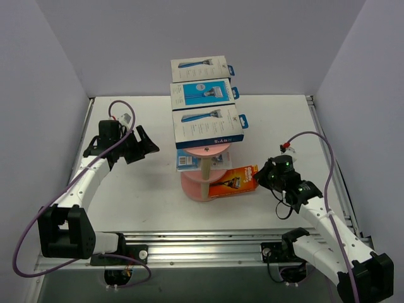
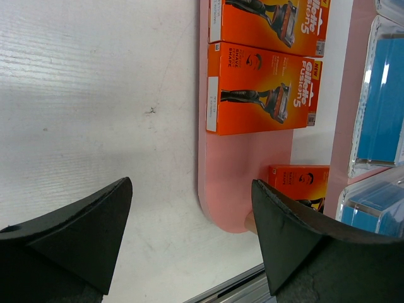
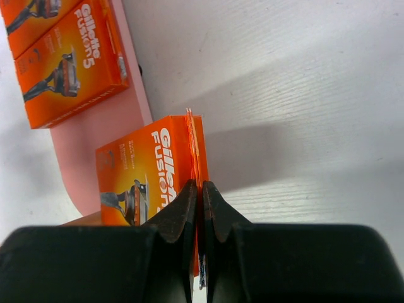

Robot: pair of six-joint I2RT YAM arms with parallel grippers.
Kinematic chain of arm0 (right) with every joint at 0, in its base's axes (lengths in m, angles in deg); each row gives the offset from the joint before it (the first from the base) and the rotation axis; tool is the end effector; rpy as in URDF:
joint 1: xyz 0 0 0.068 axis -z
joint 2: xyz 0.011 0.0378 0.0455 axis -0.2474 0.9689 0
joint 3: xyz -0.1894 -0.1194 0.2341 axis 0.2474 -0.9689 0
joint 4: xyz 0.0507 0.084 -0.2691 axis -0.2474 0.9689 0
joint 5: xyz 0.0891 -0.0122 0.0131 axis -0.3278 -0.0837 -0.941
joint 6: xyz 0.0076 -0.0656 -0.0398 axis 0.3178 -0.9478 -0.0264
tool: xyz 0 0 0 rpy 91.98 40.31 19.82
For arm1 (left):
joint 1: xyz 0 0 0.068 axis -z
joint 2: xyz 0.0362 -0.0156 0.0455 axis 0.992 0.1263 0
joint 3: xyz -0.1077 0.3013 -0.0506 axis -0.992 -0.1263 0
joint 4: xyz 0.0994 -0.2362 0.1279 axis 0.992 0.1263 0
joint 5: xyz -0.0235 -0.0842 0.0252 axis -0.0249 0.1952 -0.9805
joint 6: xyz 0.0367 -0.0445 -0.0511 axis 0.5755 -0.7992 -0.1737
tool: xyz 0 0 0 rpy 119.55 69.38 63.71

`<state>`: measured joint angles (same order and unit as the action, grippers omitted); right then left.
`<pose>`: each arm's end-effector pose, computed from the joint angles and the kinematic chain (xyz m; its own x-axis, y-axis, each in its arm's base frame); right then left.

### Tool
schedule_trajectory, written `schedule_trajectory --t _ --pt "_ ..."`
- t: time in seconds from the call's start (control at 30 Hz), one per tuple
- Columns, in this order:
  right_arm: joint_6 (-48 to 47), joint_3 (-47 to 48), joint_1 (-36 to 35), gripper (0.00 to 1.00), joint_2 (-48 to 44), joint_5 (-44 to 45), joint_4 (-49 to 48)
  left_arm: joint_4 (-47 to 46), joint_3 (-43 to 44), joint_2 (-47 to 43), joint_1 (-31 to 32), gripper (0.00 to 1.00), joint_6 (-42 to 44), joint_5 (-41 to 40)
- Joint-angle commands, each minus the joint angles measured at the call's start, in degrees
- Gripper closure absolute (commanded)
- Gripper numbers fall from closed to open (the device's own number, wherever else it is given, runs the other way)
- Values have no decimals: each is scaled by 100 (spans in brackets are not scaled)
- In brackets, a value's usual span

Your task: Place and organize the shaving razors onto the shelf

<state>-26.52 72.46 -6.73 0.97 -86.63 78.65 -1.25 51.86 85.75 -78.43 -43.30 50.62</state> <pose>0.1981 0.0777 0.2689 -0.5651 0.5114 -0.6474 0.0126 0.7900 0.6130 0.3167 -0.0492 0.2965 -0.7718 -0.4126 -0.4839 -0.0550 0.8014 -0.5956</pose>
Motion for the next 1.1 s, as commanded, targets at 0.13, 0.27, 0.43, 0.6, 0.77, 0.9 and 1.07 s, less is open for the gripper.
schedule_trajectory --t 0.13,0.27,0.43,0.6,0.77,0.9,1.07 --pt "-376 -52 330 100 205 -118 134 -278 -10 -62 -45 15 121 88" --pt "-517 -96 550 100 275 -294 29 -278 -10 -53 -45 15 121 97" --pt "-648 -122 726 100 433 -443 -94 -278 -10 -44 -45 15 130 105" --pt "-728 -87 779 100 565 -496 -261 -278 -10 -35 -45 15 121 105" --pt "-763 -70 805 100 565 -593 -498 -287 -1 -18 -54 15 112 123" --pt "-789 -17 814 100 644 -549 -586 -287 -1 -18 -45 15 112 132" --pt "-859 -8 814 100 767 -487 -780 -287 -1 -9 -45 15 112 140"
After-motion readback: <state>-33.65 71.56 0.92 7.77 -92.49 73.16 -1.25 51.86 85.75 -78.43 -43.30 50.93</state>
